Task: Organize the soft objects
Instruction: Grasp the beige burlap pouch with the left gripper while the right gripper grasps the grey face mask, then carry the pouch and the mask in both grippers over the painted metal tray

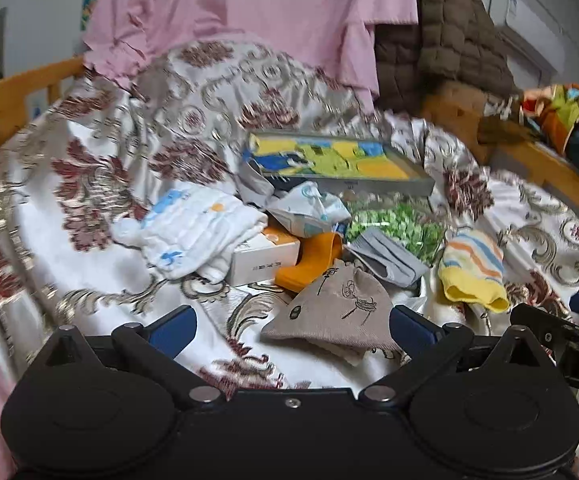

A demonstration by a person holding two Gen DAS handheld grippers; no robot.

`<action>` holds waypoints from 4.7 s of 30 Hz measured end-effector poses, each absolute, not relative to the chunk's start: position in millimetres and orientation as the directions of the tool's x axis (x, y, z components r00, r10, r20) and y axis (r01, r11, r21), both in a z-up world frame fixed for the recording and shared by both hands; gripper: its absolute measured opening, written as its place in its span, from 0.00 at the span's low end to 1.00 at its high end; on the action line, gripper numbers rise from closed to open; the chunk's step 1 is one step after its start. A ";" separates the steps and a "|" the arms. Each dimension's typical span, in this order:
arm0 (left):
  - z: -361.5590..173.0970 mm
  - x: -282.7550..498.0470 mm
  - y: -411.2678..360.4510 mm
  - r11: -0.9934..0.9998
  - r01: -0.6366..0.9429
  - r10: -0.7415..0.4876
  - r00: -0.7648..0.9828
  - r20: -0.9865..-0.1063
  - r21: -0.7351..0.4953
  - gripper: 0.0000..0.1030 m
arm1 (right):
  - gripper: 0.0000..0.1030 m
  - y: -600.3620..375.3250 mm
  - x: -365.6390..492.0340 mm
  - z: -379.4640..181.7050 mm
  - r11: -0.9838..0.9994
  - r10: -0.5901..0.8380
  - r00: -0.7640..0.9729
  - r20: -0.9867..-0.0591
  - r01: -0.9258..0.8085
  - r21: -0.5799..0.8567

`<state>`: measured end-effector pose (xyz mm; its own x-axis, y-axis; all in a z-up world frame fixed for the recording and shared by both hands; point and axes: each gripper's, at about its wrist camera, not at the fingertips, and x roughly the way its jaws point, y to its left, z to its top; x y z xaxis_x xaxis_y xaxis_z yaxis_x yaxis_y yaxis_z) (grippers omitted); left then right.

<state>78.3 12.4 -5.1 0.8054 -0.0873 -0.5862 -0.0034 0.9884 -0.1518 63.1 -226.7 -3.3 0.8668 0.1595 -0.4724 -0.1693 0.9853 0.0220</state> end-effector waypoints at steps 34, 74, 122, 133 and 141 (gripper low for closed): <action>-74.4 204.0 13.9 0.898 0.217 -0.440 0.481 -0.759 -0.383 0.67 | 0.79 -203.2 233.3 -66.3 0.893 0.443 0.629 -0.639 -0.371 0.254; -23.9 122.3 52.1 0.814 0.137 -0.500 0.661 -0.560 -0.564 0.17 | 0.15 -242.7 173.7 -16.3 0.882 0.453 0.783 -0.426 -0.323 0.344; -42.3 503.2 45.7 0.895 0.042 -0.358 0.664 -0.657 -0.445 0.21 | 0.16 -177.2 482.1 -33.8 0.970 0.236 0.708 -0.666 -0.127 0.209; -37.0 493.5 43.3 0.916 0.019 -0.308 0.671 -0.674 -0.400 0.41 | 0.49 -173.5 470.0 -27.1 0.984 0.178 0.721 -0.669 -0.132 0.120; -6.0 465.2 45.0 0.925 0.028 -0.277 0.732 -0.623 -0.378 0.69 | 0.78 -180.0 433.3 14.7 0.986 0.153 0.782 -0.604 -0.160 0.042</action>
